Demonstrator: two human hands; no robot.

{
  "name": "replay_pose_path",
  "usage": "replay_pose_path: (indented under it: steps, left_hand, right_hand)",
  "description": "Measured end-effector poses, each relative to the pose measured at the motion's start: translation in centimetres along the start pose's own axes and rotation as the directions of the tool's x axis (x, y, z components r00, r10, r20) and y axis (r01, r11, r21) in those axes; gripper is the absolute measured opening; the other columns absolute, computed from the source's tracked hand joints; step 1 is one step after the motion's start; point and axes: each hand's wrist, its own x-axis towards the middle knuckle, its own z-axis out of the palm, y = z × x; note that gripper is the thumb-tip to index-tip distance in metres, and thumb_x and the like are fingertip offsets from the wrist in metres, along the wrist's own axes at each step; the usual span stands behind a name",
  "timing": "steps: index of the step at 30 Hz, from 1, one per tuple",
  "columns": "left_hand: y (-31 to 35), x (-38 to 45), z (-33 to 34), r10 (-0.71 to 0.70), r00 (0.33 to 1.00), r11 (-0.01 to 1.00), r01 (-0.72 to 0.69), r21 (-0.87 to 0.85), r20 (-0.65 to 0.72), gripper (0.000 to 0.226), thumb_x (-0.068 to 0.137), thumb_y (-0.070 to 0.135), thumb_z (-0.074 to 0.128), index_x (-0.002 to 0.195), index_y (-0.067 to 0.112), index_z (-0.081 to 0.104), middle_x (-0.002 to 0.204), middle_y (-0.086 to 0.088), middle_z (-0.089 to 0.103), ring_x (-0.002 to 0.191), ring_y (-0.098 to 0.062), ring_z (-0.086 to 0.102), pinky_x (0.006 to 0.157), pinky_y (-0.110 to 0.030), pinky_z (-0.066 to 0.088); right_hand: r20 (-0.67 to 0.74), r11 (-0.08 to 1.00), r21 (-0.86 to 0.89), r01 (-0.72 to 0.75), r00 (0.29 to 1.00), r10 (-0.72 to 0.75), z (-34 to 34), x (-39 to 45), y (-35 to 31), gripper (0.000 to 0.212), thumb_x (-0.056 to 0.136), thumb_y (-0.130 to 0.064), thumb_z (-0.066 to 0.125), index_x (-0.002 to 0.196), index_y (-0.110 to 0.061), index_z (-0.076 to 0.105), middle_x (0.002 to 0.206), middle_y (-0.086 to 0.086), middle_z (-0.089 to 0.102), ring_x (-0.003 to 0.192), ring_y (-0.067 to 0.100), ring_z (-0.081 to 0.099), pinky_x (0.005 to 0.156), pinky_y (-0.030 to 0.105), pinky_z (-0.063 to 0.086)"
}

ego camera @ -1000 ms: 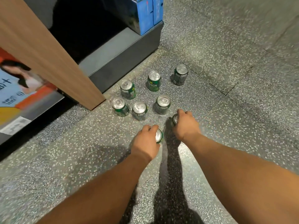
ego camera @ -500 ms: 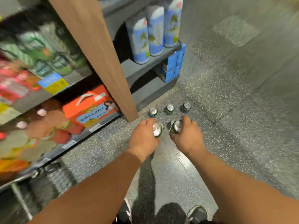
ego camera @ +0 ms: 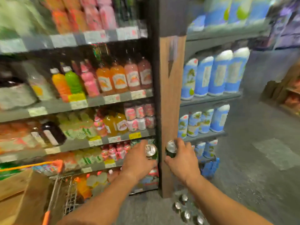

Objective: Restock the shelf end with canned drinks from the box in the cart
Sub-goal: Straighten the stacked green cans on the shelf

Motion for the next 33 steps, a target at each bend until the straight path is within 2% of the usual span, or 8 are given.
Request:
replay_pose_path:
  steps: [3, 6, 11, 16, 19, 23, 27, 33]
  left_hand:
    - [1.6, 1.2, -8.4, -0.023, 0.992, 0.999, 0.019, -0.035, -0.124, 0.063, 0.060, 0.047, 0.072, 0.120, 0.034, 0.058, 0.108, 0.009, 0.067, 0.099, -0.018, 0.064, 0.078, -0.031, 0.052]
    - [2.9, 2.5, -15.6, 0.005, 0.971, 0.999, -0.015, -0.042, -0.237, 0.055, 0.057, 0.048, 0.067, 0.110, 0.035, 0.059, 0.102, 0.010, 0.067, 0.096, -0.017, 0.065, 0.078, -0.034, 0.054]
    - [4.8, 5.7, -26.5, 0.082, 0.913, 0.997, -0.080, 0.020, -0.399, 0.056, 0.060, 0.045, 0.070, 0.113, 0.031, 0.062, 0.103, 0.009, 0.070, 0.097, -0.018, 0.066, 0.077, -0.030, 0.054]
    - [7.1, 10.2, -34.3, 0.124, 0.877, 0.986, -0.161, -0.041, -0.465, 0.047, 0.058, 0.044, 0.070, 0.101, 0.038, 0.053, 0.090, 0.014, 0.061, 0.088, -0.015, 0.063, 0.065, -0.027, 0.044]
    - [8.6, 13.2, -37.0, 0.153, 0.864, 0.973, -0.216, -0.078, -0.479, 0.053, 0.060, 0.044, 0.075, 0.104, 0.031, 0.049, 0.086, 0.015, 0.059, 0.080, -0.015, 0.059, 0.062, -0.028, 0.043]
    - [10.4, 17.8, -39.0, 0.159, 0.854, 0.964, -0.242, -0.108, -0.496, 0.054, 0.060, 0.046, 0.076, 0.104, 0.030, 0.049, 0.090, 0.013, 0.064, 0.080, -0.013, 0.062, 0.069, -0.032, 0.052]
    - [11.7, 23.0, -39.6, 0.169, 0.849, 0.954, -0.269, -0.135, -0.500, 0.052, 0.059, 0.047, 0.074, 0.102, 0.033, 0.049, 0.087, 0.015, 0.063, 0.077, -0.007, 0.061, 0.069, -0.035, 0.056]
    - [12.5, 30.7, -39.8, 0.134, 0.875, 0.969, -0.213, -0.122, -0.465, 0.075, 0.064, 0.045, 0.078, 0.130, 0.022, 0.050, 0.106, 0.005, 0.060, 0.089, -0.016, 0.058, 0.068, -0.028, 0.046]
  right_hand:
    - [-0.037, 0.989, 0.022, 0.146, 0.989, -0.146, -2.9, 1.4, -7.7, 0.075, 0.071, -0.044, 0.066, 0.138, -0.025, 0.040, 0.117, 0.004, 0.048, 0.111, 0.028, 0.049, 0.092, 0.037, 0.044]
    - [-0.092, 0.961, 0.090, 0.262, 0.963, -0.254, -5.2, 3.2, -14.4, 0.078, 0.070, -0.043, 0.067, 0.140, -0.026, 0.038, 0.117, 0.002, 0.049, 0.110, 0.025, 0.051, 0.090, 0.037, 0.046]
    - [-0.223, 0.908, 0.211, 0.361, 0.923, -0.315, -8.7, 6.3, -24.4, 0.053, 0.061, -0.044, 0.072, 0.104, -0.034, 0.043, 0.097, -0.014, 0.049, 0.091, 0.012, 0.056, 0.074, 0.031, 0.052]
    - [-0.328, 0.904, 0.172, 0.393, 0.888, -0.323, -11.9, 10.5, -31.0, 0.050, 0.061, -0.047, 0.070, 0.099, -0.035, 0.040, 0.095, -0.013, 0.049, 0.088, 0.012, 0.054, 0.072, 0.033, 0.052]
    - [-0.385, 0.898, 0.139, 0.417, 0.859, -0.339, -13.6, 13.3, -33.4, 0.046, 0.060, -0.045, 0.067, 0.100, -0.032, 0.047, 0.094, -0.011, 0.052, 0.088, 0.014, 0.056, 0.071, 0.036, 0.054]
    - [-0.433, 0.914, 0.110, 0.389, 0.847, -0.308, -15.4, 17.6, -35.4, 0.066, 0.066, -0.047, 0.072, 0.124, -0.026, 0.048, 0.109, -0.005, 0.052, 0.099, 0.018, 0.055, 0.082, 0.035, 0.052]
    - [-0.485, 0.907, 0.120, 0.404, 0.821, -0.302, -16.6, 22.6, -36.8, 0.065, 0.068, -0.041, 0.074, 0.125, -0.023, 0.050, 0.099, -0.008, 0.040, 0.090, 0.015, 0.052, 0.073, 0.029, 0.045]
    - [-0.350, 0.945, 0.038, 0.326, 0.890, -0.293, -17.5, 30.2, -38.9, 0.069, 0.070, -0.041, 0.076, 0.129, -0.018, 0.047, 0.121, 0.004, 0.050, 0.105, 0.027, 0.057, 0.085, 0.040, 0.053]
